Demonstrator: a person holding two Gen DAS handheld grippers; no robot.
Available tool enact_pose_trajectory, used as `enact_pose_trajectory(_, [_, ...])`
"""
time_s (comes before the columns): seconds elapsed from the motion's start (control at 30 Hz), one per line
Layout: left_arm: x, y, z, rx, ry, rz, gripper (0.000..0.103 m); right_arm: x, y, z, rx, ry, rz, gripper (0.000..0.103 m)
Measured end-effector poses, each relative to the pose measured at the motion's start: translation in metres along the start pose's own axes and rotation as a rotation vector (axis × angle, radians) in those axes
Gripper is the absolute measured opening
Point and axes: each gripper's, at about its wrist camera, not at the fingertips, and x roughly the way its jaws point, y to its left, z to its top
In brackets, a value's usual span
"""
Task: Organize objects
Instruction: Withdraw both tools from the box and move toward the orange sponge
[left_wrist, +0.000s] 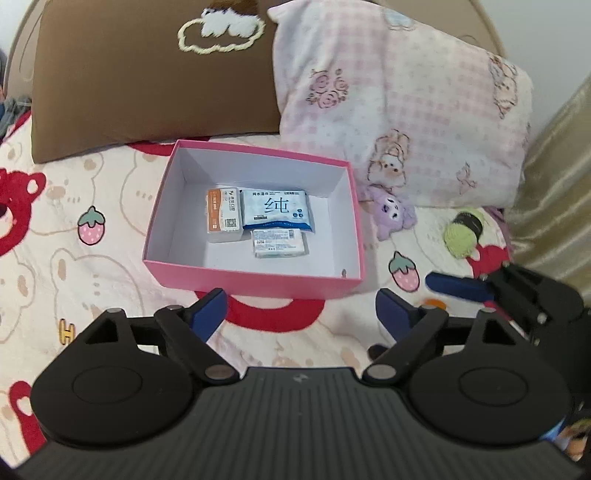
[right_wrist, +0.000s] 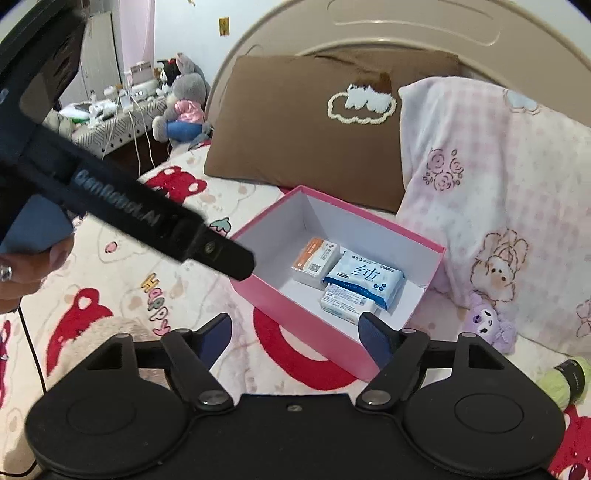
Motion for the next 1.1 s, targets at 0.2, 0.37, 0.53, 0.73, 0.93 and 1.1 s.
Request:
enact_pose_trajectory(0.2, [-0.014, -0.020, -0.012, 0.094, 0.017, 0.045, 0.093, -0.030, -0.002, -0.010, -0.024, -0.017, -0.017, 0.083])
enact_pose_trajectory(0.37, [-0.023, -0.037, -0.025, 0.145, 0.040, 0.025, 0.093, -0.060, -0.013, -0.026, -0.021, -0.024, 0.010, 0.083])
enact_pose_trajectory(0.53, [-0.033, -0.062, -0.042, 0.203, 0.051, 0.000, 0.093, -0.084, -0.027, -0.045, -0.013, -0.018, 0.007, 0.083])
enact_pose_trajectory(0.73, [-0.035, -0.094, -0.060, 0.264, 0.074, -0.010, 0.093, -0.101, -0.047, -0.070, 0.015, -0.008, -0.011, 0.083])
enact_pose_trajectory(0.93, [-0.016, -0.113, -0.070, 0.235, 0.133, -0.081, 0.093, -0.109, -0.070, -0.094, 0.036, -0.054, -0.009, 0.083])
enact_pose_trajectory(1.1, [0.007, -0.126, -0.079, 0.215, 0.135, -0.108, 0.093, -0.111, -0.085, -0.111, 0.037, -0.066, -0.043, 0.083])
